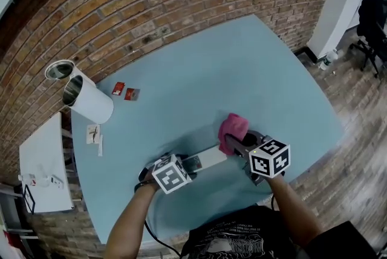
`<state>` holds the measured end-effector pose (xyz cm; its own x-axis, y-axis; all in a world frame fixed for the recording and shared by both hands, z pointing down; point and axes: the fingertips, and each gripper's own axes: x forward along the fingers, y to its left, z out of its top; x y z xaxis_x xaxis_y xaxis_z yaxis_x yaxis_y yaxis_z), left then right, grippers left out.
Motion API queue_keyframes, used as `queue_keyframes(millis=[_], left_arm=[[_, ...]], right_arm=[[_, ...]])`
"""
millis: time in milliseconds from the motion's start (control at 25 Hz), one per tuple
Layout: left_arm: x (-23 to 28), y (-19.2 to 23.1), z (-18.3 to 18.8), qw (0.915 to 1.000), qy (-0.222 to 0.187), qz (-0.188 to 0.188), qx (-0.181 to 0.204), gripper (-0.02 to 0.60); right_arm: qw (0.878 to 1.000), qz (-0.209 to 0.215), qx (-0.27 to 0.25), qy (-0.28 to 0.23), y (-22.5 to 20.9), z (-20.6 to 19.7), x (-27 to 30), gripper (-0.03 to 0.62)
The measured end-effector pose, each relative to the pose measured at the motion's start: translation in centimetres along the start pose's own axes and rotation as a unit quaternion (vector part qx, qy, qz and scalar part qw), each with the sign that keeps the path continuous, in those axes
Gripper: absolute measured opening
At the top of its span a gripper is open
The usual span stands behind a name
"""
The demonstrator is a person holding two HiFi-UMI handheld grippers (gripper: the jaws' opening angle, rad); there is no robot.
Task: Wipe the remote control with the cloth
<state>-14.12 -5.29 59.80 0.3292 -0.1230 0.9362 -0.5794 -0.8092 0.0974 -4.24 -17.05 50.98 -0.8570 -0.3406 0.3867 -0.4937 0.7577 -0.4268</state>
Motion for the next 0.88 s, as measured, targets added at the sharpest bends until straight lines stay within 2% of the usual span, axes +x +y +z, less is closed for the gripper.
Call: queue_keyframes(millis=[160,320,880], left_arm=[[0.1,0.0,0.0,1.0000,0.006,0.002,-0.001,0.296],[0.1,0.0,0.0,1.0000,0.008,0.003,0.000,0.296],[0.0,0.2,-0.1,1.0000,0.006,0.003,-0.003,0.295]], right_arm=[[0.998,-0.049,-0.032,0.005,-1.9,0.2,1.0,0.066],[0.997,-0.069,-0.025,0.012,-2.7,-0.6,2.0,0.066],[0.998,-0.039,-0.033,0.035,-1.3,-2.7,1.2,0.066]])
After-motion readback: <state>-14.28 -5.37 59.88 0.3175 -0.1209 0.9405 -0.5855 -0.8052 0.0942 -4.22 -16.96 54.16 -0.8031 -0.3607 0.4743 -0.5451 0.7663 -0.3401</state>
